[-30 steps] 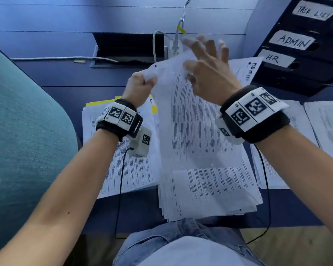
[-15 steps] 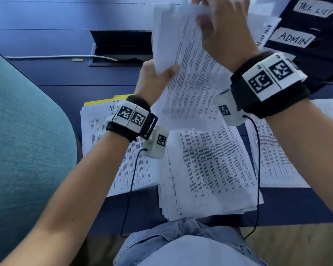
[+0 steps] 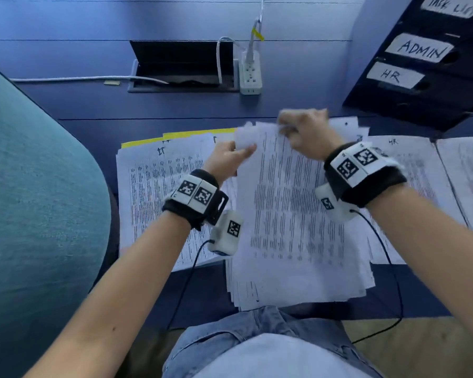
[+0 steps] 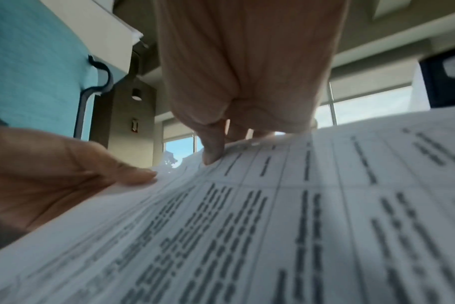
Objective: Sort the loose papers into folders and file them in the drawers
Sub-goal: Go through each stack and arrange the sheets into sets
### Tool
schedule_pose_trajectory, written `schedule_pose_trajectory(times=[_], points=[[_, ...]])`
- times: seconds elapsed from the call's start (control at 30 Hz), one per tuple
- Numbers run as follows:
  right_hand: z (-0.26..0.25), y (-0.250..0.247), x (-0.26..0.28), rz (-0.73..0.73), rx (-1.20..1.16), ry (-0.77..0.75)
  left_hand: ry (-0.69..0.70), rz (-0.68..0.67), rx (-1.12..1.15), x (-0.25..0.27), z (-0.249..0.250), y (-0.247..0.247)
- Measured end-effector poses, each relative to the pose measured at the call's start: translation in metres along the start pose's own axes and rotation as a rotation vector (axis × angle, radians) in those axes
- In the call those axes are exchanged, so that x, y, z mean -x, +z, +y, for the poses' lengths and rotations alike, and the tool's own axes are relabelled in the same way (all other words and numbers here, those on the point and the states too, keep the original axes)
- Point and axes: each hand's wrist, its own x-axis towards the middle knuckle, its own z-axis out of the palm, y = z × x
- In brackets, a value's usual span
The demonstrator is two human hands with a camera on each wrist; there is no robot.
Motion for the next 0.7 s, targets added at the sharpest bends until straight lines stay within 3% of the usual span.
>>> schedule_pose_trajectory(times=[0.2,0.3,0.43,0.57,0.7], points=[[0.011,0.053,0.03,-0.142,-0.031,0.054,-0.08,-0.025,-0.235,-0.007,-0.026,0.001],[0.014,0.062,0.039,-0.15,0.035,0.023,-0.049,-0.035,-0.326,-0.01,-0.031,0.001],[0.016,0.07,0.052,-0.093,0.122,-0.056,-0.056,-0.051,-0.245,-0.014,-0.03,-0.001],[0.018,0.082,0.06,0.101,0.133,-0.212,-0.04,0.093,-0.265,-0.017,-0.022,-0.002],[0.017,0.084,0.067,0.227,0.144,-0.366,0.015,0.163,-0.52,-0.019,-0.014,-0.001]])
